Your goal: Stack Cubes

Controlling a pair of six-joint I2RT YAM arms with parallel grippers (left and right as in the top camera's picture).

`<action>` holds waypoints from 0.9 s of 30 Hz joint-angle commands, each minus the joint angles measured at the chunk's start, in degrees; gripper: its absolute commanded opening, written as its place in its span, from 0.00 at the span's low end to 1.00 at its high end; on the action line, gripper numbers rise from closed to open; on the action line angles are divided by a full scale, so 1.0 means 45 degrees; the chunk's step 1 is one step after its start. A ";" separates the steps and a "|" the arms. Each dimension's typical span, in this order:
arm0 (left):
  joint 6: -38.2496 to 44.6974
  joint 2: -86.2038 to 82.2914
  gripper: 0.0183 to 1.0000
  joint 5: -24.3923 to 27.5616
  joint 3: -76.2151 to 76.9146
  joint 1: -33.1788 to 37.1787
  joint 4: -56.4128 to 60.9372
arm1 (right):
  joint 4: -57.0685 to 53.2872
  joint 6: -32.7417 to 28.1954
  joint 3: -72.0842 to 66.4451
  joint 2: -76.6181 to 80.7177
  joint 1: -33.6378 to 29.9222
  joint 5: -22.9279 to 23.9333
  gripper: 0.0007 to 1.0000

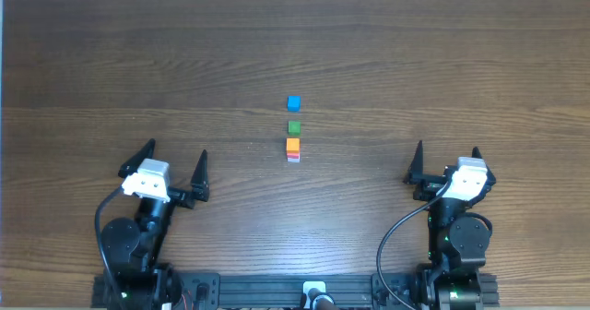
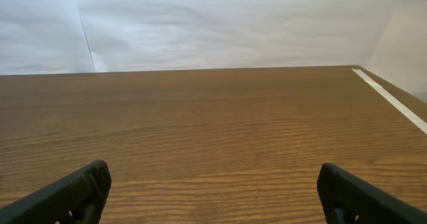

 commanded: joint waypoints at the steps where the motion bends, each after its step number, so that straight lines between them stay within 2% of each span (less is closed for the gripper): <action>1: -0.0136 -0.0126 1.00 0.0175 -0.0170 0.0063 0.0097 | 0.0024 -0.0058 -0.0117 -0.0136 0.0005 -0.0058 0.99; 23: -0.0136 -0.0087 1.00 0.0175 -0.0170 0.0063 0.0063 | 0.0034 -0.0053 -0.0117 -0.0136 0.0005 -0.0063 0.99; 27: -0.0136 -0.0087 1.00 0.0175 -0.0170 0.0063 0.0063 | 0.0131 0.1132 -0.0117 -0.0136 0.0005 -0.2210 0.99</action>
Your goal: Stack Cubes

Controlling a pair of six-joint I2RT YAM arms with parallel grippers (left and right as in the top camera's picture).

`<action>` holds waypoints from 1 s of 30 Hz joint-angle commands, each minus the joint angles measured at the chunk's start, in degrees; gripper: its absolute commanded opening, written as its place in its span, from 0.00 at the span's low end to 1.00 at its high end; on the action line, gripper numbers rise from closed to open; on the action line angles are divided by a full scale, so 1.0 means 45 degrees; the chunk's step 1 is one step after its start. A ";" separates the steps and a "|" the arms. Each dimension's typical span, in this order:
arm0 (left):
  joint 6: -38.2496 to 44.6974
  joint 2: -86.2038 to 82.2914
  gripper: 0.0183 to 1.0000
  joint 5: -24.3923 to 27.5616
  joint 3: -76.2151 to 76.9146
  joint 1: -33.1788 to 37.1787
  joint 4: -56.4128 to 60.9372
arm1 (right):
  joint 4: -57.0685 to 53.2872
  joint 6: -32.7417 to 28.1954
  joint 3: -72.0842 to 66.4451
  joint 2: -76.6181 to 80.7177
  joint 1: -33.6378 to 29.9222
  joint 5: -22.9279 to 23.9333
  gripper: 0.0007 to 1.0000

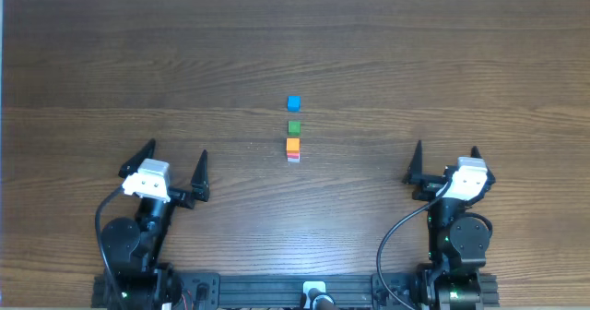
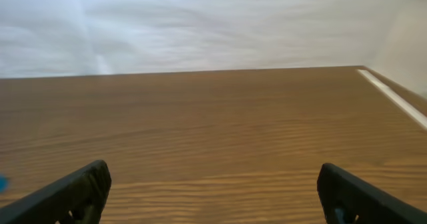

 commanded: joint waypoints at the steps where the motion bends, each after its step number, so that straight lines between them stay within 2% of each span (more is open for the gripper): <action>1: -0.0136 -0.0087 1.00 0.0175 -0.0141 0.0063 0.0053 | 0.0248 0.0986 -0.0117 -0.0136 0.0005 -0.2225 0.99; 3: -0.0136 -0.0087 1.00 0.0175 -0.0141 0.0063 0.0053 | 0.0384 0.1477 -0.0117 -0.0136 0.0010 -0.3419 0.99; 7: -0.0136 -0.0087 1.00 0.0175 -0.0141 0.0063 0.0053 | 0.0709 0.2200 -0.0102 -0.0136 0.0015 -0.7150 0.99; 9: -0.0136 -0.0087 1.00 0.0175 -0.0141 0.0063 0.0053 | 0.0510 0.2526 -0.0087 -0.0131 0.0029 -0.7771 0.99; 17: -0.0136 -0.0087 1.00 0.0175 -0.0141 0.0063 0.0053 | -0.0860 0.2633 0.1302 -0.0005 0.0044 -0.7592 0.99; 24: -0.0136 -0.0087 1.00 0.0175 -0.0141 0.0063 0.0053 | -0.3215 0.0986 0.6037 0.2312 0.0053 -0.6790 0.99; 30: -0.0136 -0.0087 1.00 0.0175 -0.0141 0.0063 0.0053 | -0.4974 0.0709 0.9748 0.5965 0.0350 -0.6479 0.99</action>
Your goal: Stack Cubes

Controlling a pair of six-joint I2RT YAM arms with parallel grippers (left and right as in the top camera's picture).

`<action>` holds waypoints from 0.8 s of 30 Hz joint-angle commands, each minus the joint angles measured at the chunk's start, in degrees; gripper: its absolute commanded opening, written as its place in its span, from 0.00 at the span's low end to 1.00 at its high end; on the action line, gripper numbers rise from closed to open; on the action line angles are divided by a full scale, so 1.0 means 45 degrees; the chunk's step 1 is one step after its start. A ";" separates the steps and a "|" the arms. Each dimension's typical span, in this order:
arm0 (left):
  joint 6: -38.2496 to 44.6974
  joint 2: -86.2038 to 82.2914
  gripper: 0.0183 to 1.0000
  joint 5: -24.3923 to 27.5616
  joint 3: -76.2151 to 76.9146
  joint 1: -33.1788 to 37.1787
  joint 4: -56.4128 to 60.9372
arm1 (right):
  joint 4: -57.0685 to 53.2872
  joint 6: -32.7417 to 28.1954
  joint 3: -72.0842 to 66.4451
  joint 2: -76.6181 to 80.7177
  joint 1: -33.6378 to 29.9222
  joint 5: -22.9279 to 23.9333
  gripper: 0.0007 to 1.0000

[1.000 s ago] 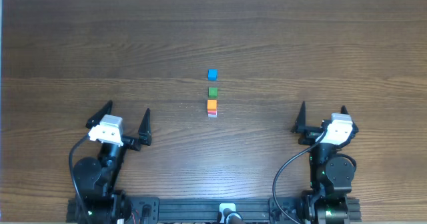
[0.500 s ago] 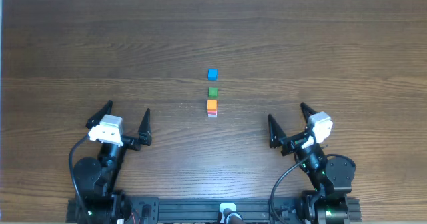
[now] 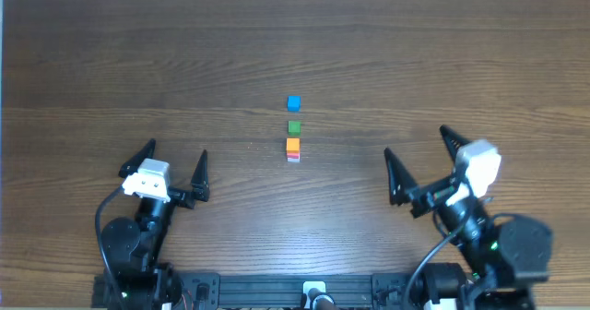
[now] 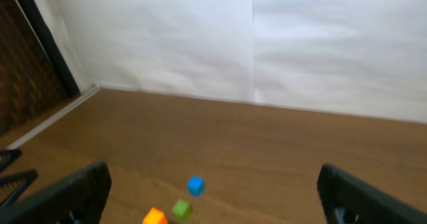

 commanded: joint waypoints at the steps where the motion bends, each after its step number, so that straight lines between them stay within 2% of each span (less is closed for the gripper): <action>1: -0.0136 -0.0092 1.00 0.0175 -0.0136 0.0063 0.0058 | -0.0826 -0.0491 0.2210 0.2667 0.0481 0.0685 0.99; 5: -0.0136 -0.0092 1.00 0.0175 -0.0136 0.0063 0.0058 | -0.1627 -0.0627 0.4211 0.5357 0.1899 0.2035 0.99; 10: -0.0136 -0.0092 1.00 0.0175 -0.0136 0.0063 0.0058 | -0.2851 -0.0617 0.6771 0.8869 0.5042 0.5712 0.99; 13: -0.0136 -0.0092 1.00 0.0175 -0.0136 0.0063 0.0058 | -0.3483 -0.0141 0.8213 1.0890 0.6222 0.6994 0.99; 16: -0.0136 -0.0092 1.00 0.0175 -0.0136 0.0063 0.0058 | -0.3997 0.0709 0.9389 1.2706 0.6853 0.7339 0.99; 24: -0.0136 -0.0092 1.00 0.0175 -0.0136 0.0063 0.0058 | -0.5037 0.4002 1.1565 1.6655 0.7888 0.7164 0.99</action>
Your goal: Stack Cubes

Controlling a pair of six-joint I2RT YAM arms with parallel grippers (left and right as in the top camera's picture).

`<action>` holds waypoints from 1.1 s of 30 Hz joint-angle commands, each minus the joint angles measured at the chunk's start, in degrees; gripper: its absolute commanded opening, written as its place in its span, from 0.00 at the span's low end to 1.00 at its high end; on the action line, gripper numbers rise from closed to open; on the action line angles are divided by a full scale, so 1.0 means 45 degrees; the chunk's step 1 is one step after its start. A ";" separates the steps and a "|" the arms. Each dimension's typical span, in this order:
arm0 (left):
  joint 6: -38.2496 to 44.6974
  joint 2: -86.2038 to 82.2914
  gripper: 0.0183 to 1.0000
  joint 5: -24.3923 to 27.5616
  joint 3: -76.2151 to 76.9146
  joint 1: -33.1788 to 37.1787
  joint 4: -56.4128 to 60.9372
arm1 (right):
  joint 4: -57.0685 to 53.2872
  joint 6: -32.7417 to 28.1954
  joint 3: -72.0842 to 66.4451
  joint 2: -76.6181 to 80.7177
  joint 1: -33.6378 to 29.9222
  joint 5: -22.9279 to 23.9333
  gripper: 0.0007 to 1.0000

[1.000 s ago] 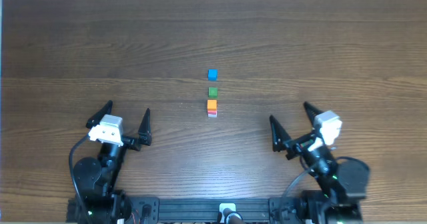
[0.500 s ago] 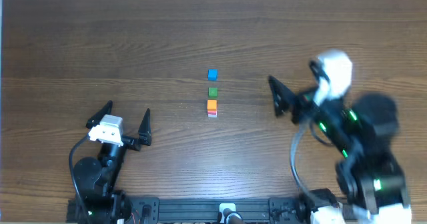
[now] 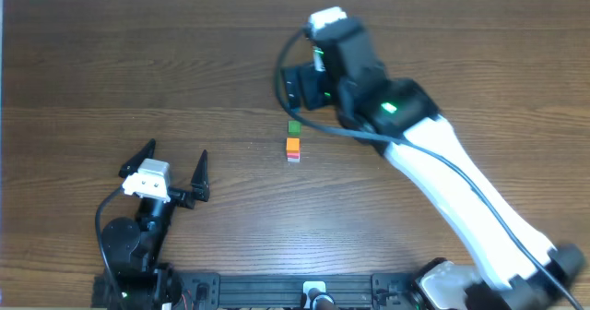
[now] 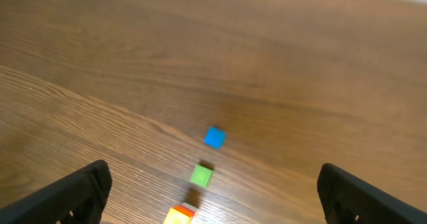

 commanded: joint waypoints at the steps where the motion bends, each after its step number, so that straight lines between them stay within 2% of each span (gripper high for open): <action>1: -0.0136 -0.0087 1.00 0.0170 -0.0126 0.0063 0.0058 | -0.0636 0.2608 0.1200 0.1768 0.0486 0.0267 0.99; 4: -0.0136 -0.0087 1.00 0.0170 -0.0126 0.0063 0.0058 | -0.1214 0.3609 0.1719 0.2798 0.0602 0.0189 0.99; 8: -0.0136 -0.0087 1.00 0.0170 -0.0126 0.0063 0.0058 | -0.1375 0.4289 0.1826 0.3866 0.0612 -0.0068 0.99; 12: -0.0136 -0.0087 1.00 0.0170 -0.0126 0.0063 0.0058 | -0.1855 0.4279 0.1826 0.4828 0.0607 -0.0869 0.99; 15: -0.0136 -0.0087 1.00 0.0170 -0.0126 0.0063 0.0058 | -0.2152 0.4226 0.1826 0.5489 0.0597 -0.1049 0.99; 33: -0.0136 -0.0087 1.00 0.0170 -0.0126 0.0063 0.0058 | -0.2132 0.3861 0.1826 0.7621 0.0359 -0.1137 0.97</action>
